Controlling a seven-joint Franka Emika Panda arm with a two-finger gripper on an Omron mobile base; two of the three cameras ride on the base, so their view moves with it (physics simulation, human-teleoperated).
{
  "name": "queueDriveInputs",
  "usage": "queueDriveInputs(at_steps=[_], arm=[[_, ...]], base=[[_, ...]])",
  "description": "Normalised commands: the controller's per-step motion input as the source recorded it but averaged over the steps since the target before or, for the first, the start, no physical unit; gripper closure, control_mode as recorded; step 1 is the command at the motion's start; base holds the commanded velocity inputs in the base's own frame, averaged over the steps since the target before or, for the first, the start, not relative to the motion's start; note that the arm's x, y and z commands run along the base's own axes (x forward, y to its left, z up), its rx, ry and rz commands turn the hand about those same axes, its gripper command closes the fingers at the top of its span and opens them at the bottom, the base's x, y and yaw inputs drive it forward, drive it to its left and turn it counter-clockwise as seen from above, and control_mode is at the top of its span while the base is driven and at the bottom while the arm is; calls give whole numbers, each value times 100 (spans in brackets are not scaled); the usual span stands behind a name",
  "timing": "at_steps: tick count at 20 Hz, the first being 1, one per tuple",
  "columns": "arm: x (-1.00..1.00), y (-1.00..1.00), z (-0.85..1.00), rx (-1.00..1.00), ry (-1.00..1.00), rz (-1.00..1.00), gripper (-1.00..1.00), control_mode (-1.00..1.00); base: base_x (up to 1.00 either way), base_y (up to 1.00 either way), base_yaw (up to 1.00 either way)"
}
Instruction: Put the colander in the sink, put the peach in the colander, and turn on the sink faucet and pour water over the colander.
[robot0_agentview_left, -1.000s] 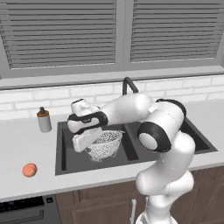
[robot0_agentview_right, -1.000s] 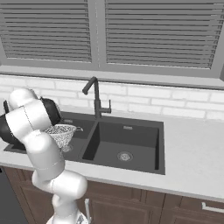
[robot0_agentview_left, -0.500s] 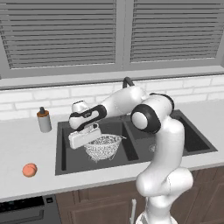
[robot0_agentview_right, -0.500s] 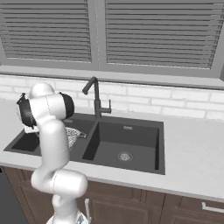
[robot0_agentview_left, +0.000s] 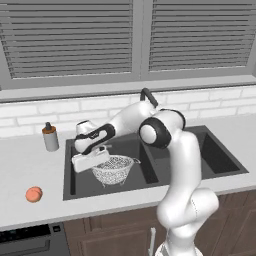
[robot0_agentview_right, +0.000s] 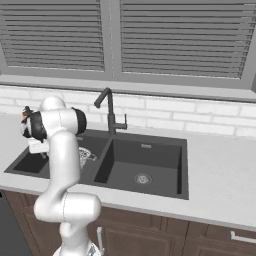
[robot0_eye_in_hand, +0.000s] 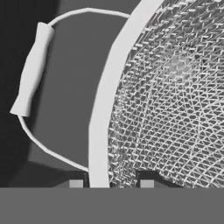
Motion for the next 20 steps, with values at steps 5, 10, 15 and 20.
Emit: queueDriveInputs(at_steps=[5, 10, 15, 20], arm=[[41, 9, -24, -8, -8, -1, 100, -100], [16, 1, -21, -9, -10, 0, 100, -100], [0, 0, -13, -7, -8, 3, 100, -100], [-15, -15, -3, -8, -13, 1, 100, -100]], base=[[0, 0, 0], [0, 0, 0], [0, 0, 0], [0, 0, 0]])
